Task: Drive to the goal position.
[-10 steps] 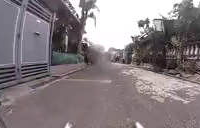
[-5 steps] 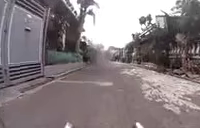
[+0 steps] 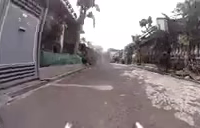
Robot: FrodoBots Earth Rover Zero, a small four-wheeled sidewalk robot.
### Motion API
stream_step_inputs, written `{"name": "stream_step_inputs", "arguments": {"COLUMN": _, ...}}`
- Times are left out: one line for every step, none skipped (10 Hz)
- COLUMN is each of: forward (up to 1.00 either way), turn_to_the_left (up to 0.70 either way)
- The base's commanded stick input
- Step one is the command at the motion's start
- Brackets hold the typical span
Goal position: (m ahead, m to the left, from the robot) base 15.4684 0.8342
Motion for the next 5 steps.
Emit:
{"name": "stream_step_inputs", "arguments": {"forward": 0.70, "turn_to_the_left": 0.00}}
{"name": "stream_step_inputs", "arguments": {"forward": 0.70, "turn_to_the_left": 0.00}}
{"name": "stream_step_inputs", "arguments": {"forward": 0.70, "turn_to_the_left": 0.00}}
{"name": "stream_step_inputs", "arguments": {"forward": 0.70, "turn_to_the_left": 0.00}}
{"name": "stream_step_inputs", "arguments": {"forward": 0.70, "turn_to_the_left": 0.00}}
